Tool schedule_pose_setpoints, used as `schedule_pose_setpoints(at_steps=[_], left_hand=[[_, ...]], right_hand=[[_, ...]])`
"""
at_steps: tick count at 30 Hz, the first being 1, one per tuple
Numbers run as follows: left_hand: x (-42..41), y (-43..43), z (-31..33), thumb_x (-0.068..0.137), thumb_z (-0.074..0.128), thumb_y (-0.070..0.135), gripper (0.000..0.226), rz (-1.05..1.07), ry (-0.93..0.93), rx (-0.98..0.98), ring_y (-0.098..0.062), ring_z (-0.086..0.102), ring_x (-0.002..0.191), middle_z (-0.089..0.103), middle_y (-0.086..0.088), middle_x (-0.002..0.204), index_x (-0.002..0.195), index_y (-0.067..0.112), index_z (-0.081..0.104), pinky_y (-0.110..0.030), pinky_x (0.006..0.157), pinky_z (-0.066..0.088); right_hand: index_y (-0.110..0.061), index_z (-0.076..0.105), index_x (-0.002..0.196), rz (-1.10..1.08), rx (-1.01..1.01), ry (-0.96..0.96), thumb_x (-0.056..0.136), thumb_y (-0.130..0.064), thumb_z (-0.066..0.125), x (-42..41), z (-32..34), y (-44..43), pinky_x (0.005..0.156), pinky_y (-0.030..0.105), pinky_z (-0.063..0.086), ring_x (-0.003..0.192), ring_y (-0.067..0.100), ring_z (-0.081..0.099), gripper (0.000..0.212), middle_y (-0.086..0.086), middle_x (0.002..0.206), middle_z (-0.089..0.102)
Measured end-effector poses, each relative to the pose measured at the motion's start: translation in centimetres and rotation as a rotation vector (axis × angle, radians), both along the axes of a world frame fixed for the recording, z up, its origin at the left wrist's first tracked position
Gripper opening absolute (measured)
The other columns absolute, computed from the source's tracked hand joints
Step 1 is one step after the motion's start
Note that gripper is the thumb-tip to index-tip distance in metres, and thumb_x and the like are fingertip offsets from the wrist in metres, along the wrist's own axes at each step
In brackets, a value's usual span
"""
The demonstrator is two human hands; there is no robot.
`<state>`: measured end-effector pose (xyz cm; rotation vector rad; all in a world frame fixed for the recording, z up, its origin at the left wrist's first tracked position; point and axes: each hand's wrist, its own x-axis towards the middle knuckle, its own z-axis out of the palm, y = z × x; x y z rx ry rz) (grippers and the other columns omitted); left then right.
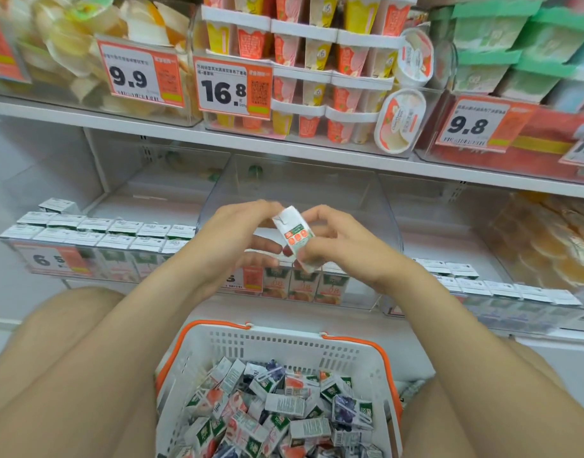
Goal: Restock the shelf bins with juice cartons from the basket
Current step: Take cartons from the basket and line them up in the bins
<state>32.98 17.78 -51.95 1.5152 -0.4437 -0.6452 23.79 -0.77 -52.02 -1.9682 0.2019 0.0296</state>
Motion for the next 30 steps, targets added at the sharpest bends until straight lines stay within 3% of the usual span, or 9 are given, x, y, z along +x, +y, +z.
schedule_pose_setpoints(at_steps=[4,7,11,14,17,19,22,26,30], left_hand=[[-0.2,0.4,-0.4,0.098,0.069,0.042,0.028,-0.018,-0.138,0.027,-0.02,0.073,0.092,0.079,-0.003,0.105,0.107,0.018,0.081,-0.037,0.081,0.064],[-1.0,-0.2,-0.5,0.091,0.076,0.044,0.032,0.029,-0.198,0.024,-0.016,0.072,0.078,0.08,-0.005,0.091,0.1,0.014,0.081,-0.038,0.078,0.066],[-1.1,-1.7,-1.2,0.106,0.057,0.038,0.033,0.09,-0.275,0.025,-0.016,0.07,0.073,0.074,-0.005,0.082,0.1,0.012,0.077,-0.038,0.07,0.063],[-0.2,-2.4,-2.9,0.106,0.054,0.026,0.02,0.105,-0.757,0.275,-0.009,0.069,0.085,0.074,0.009,0.091,0.105,0.024,0.074,-0.032,0.079,0.056],[0.1,-3.0,-5.0,0.104,0.055,0.028,0.028,-0.082,-1.082,0.505,-0.02,0.058,0.119,0.064,0.004,0.127,0.131,0.024,0.064,-0.042,0.104,0.046],[0.0,-3.6,-6.3,0.106,0.05,0.032,0.042,-0.21,-1.183,0.653,-0.026,0.042,0.14,0.049,0.001,0.151,0.148,0.027,0.049,-0.047,0.117,0.033],[-0.2,-4.5,-7.7,0.108,0.043,0.026,0.052,-0.324,-1.255,0.714,-0.028,0.025,0.152,0.027,0.002,0.167,0.158,0.036,0.031,-0.054,0.124,0.021],[-0.2,-5.0,-8.3,0.098,0.051,0.001,0.072,-0.345,-1.255,0.733,-0.027,0.043,0.133,0.04,0.007,0.152,0.155,0.041,0.032,-0.046,0.111,0.033],[-0.2,-5.3,-8.6,0.091,0.051,-0.008,0.08,-0.287,-1.266,0.707,-0.025,0.047,0.126,0.047,0.009,0.147,0.152,0.043,0.037,-0.043,0.104,0.037]], right_hand=[[0.006,0.067,0.12,0.078,0.168,0.018,0.085,-0.017,0.055,-0.8,0.3,-0.4,0.087,0.055,0.053,0.084,0.033,0.065,0.044,0.024,0.101,0.067],[-0.01,0.073,0.117,0.103,0.007,-0.008,0.097,-0.031,0.068,-1.4,0.3,-0.4,0.082,0.052,0.059,0.084,0.028,0.069,0.029,0.007,0.094,0.072],[-0.024,0.067,0.122,-0.046,-0.071,-0.093,0.1,-0.03,0.07,-1.6,0.1,-1.3,0.085,0.064,0.059,0.092,0.037,0.075,0.023,0.015,0.102,0.077],[-0.024,0.065,0.122,-0.197,-0.199,-0.272,0.1,-0.02,0.068,-1.7,0.1,-3.3,0.087,0.057,0.059,0.089,0.025,0.073,0.023,0.009,0.107,0.075],[-0.029,0.058,0.134,-0.296,-0.361,-0.367,0.099,-0.022,0.066,-2.2,0.1,-5.7,0.084,0.037,0.059,0.097,0.023,0.069,0.036,-0.001,0.118,0.07],[-0.026,0.05,0.146,-0.27,-0.661,-0.313,0.1,-0.02,0.063,-2.6,-0.2,-7.0,0.09,0.025,0.046,0.11,0.024,0.06,0.049,0.0,0.131,0.064],[-0.019,0.047,0.153,-0.116,-1.007,-0.139,0.101,-0.016,0.059,-2.4,-1.0,-7.9,0.105,0.036,0.038,0.127,0.034,0.051,0.053,0.007,0.143,0.058],[-0.017,0.056,0.14,0.037,-1.179,0.143,0.095,-0.012,0.06,-1.8,-2.1,-7.5,0.096,0.051,0.053,0.117,0.036,0.06,0.045,0.011,0.131,0.065],[-0.016,0.053,0.136,0.124,-1.138,0.409,0.093,-0.003,0.054,-1.2,-2.5,-6.6,0.086,0.053,0.058,0.105,0.038,0.064,0.045,0.012,0.126,0.055]])
